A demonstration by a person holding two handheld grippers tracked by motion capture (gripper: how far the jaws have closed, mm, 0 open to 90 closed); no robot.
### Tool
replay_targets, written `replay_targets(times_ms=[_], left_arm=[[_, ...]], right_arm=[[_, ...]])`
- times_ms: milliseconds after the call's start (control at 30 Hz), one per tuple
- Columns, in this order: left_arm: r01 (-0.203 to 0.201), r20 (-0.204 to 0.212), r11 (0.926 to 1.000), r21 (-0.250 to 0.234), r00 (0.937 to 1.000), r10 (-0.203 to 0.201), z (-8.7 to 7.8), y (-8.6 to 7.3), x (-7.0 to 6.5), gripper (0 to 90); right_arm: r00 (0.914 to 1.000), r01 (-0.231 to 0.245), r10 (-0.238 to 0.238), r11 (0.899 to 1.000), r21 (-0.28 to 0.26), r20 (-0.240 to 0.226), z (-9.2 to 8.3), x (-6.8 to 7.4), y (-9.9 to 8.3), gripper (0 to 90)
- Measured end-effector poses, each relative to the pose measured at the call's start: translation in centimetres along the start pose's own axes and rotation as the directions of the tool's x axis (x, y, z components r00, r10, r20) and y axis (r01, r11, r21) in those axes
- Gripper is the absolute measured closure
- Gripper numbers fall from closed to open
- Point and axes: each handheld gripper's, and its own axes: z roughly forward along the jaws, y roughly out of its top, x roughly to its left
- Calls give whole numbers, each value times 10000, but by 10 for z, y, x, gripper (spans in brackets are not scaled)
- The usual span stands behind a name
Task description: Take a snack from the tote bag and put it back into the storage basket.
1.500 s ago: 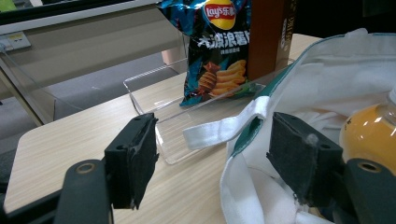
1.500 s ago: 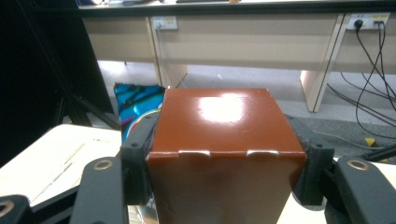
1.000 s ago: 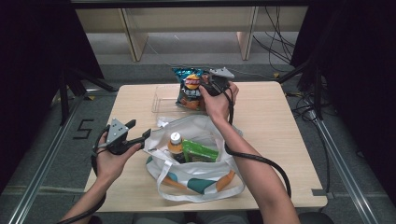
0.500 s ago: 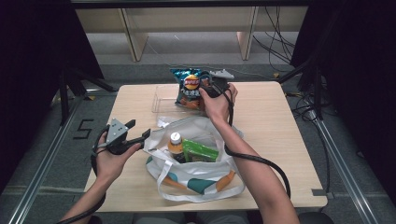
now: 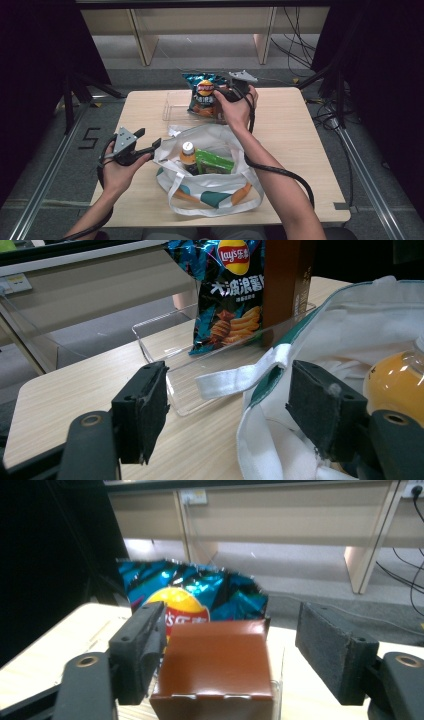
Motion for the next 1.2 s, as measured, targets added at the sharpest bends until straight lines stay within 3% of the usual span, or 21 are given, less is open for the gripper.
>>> replay_targets(times_ms=[200, 233, 333, 500, 767, 867, 1100, 1200], left_arm=[[22, -23, 10000, -16, 10000, -22, 0, 0, 0, 313], [15, -47, 10000, -2, 10000, -15, -1, 0, 0, 313], [24, -64, 10000, 6, 10000, -24, -1, 0, 1, 313], [39, -76, 10000, -13, 10000, -39, -1, 0, 0, 313], [48, -92, 10000, -41, 9999, -48, -2, 0, 0, 311], [54, -104, 10000, -55, 9999, -55, -2, 0, 1, 310], [71, -89, 9999, -71, 9999, -71, -2, -1, 0, 308], [84, -109, 9999, -77, 9999, -85, -2, -1, 0, 307]], right_arm=[[9988, 65, -96, 9980, -631, -481, -15, -8, 7, 308], [9982, -192, 151, 9972, -718, -573, -18, -7, 7, 312], [9971, -151, 92, 9968, -783, -752, -24, -10, 9, 336], [9953, -183, 123, 9979, -624, -961, -31, -15, 8, 367], [9909, 345, -430, 9971, -679, -1278, -45, -20, 2, 451], [9883, 426, -503, 9975, -559, -1443, -53, -23, 0, 516], [9849, 705, -762, 9966, -420, -1554, -63, -30, -4, 571], [9845, 614, -657, 9976, -314, -1628, -67, -30, -7, 584]])
